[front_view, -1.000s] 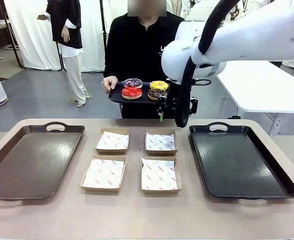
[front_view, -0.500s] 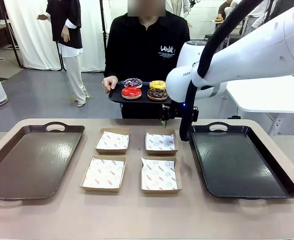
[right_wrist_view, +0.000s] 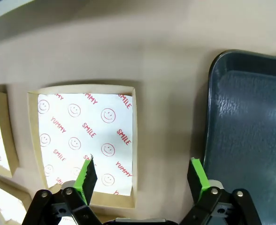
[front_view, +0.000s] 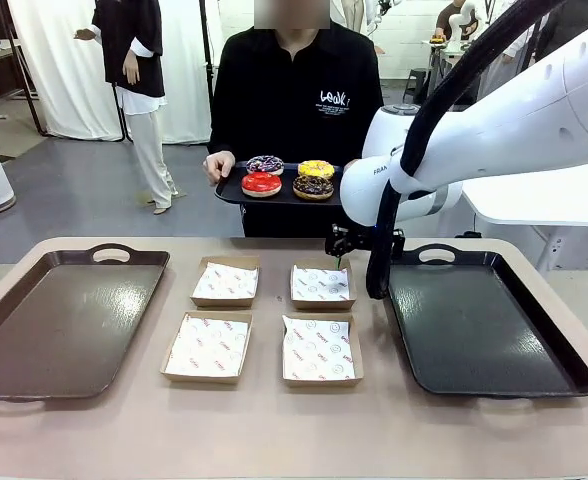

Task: Individually package the donuts and arrange them on the tray.
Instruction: Pick up one Paper togo box.

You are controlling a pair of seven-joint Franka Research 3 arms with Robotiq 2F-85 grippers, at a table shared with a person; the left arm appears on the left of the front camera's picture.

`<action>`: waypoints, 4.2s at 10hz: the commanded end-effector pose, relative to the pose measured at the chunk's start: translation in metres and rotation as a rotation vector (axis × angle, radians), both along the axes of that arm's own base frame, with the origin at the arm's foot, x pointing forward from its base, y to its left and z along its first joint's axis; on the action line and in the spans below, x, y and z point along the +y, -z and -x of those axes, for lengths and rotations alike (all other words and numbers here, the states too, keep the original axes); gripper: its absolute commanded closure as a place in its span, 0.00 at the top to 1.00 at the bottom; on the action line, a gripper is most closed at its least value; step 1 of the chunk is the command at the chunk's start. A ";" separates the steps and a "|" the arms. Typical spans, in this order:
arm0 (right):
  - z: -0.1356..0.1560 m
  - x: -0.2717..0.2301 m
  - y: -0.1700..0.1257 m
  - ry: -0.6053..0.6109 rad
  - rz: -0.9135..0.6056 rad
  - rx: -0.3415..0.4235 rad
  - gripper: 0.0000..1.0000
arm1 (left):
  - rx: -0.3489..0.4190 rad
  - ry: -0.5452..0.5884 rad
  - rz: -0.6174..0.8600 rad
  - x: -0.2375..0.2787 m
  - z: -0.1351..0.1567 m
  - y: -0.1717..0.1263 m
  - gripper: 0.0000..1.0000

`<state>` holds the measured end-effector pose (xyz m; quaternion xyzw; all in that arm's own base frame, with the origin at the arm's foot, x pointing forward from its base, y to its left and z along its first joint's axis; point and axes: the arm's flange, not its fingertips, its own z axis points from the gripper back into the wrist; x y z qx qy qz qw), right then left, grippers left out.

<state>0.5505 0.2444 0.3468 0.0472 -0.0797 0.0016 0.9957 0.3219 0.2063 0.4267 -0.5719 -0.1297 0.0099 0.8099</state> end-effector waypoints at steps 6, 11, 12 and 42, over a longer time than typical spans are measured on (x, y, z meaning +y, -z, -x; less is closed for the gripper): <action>0.000 0.007 0.022 -0.037 -0.053 -0.029 1.00 | -0.012 -0.005 0.012 0.000 0.001 -0.001 1.00; -0.006 0.008 0.035 -0.036 -0.067 -0.001 0.46 | -0.012 -0.005 0.012 0.000 0.001 -0.001 1.00; -0.007 0.008 0.034 -0.040 -0.073 -0.001 0.38 | -0.012 -0.005 0.012 0.000 0.001 -0.001 1.00; -0.006 0.023 -0.157 0.056 0.066 0.071 0.00 | -0.012 -0.005 0.012 0.000 0.001 -0.001 1.00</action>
